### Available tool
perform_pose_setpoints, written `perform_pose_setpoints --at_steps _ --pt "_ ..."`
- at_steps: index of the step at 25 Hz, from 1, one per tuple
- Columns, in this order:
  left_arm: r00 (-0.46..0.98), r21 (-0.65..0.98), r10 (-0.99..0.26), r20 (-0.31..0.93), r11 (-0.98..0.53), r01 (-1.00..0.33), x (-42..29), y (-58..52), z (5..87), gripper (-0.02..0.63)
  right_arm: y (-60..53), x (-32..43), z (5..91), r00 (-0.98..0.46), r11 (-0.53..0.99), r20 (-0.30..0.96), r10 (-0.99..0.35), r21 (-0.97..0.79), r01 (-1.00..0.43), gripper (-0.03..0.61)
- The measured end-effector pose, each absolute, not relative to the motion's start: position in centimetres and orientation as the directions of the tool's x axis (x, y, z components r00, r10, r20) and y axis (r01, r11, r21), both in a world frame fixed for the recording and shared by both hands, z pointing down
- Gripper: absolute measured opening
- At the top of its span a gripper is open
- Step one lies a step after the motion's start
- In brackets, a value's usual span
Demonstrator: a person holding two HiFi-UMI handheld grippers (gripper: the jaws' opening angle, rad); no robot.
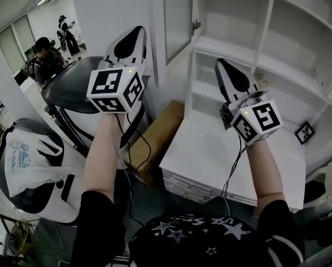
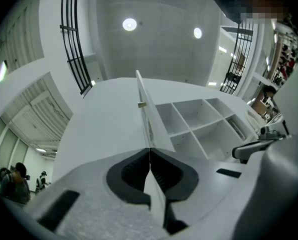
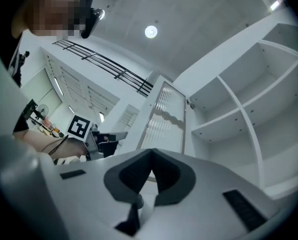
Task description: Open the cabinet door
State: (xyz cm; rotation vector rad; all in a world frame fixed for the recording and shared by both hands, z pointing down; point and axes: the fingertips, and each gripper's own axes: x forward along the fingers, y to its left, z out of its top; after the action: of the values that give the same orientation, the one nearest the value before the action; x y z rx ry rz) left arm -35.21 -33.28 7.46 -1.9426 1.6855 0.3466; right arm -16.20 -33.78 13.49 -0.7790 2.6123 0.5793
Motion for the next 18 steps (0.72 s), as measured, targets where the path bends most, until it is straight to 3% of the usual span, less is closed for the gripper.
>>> perform_pose_setpoints --at_steps 7,18 --pt "0.048 -0.262 -0.867 -0.496 0.097 -0.960 -31.9 -30.1 11.8 0.009 -33.0 -12.4 17.0 -0.818 0.821 -0.419 -0.395 0.239 -0.519 0.005" --pt "-0.096 -0.230 -0.913 -0.398 0.200 -0.952 -24.3 -23.2 20.6 0.009 -29.7 -5.6 23.2 -0.879 0.903 -0.349 -0.324 0.161 -0.397 0.005"
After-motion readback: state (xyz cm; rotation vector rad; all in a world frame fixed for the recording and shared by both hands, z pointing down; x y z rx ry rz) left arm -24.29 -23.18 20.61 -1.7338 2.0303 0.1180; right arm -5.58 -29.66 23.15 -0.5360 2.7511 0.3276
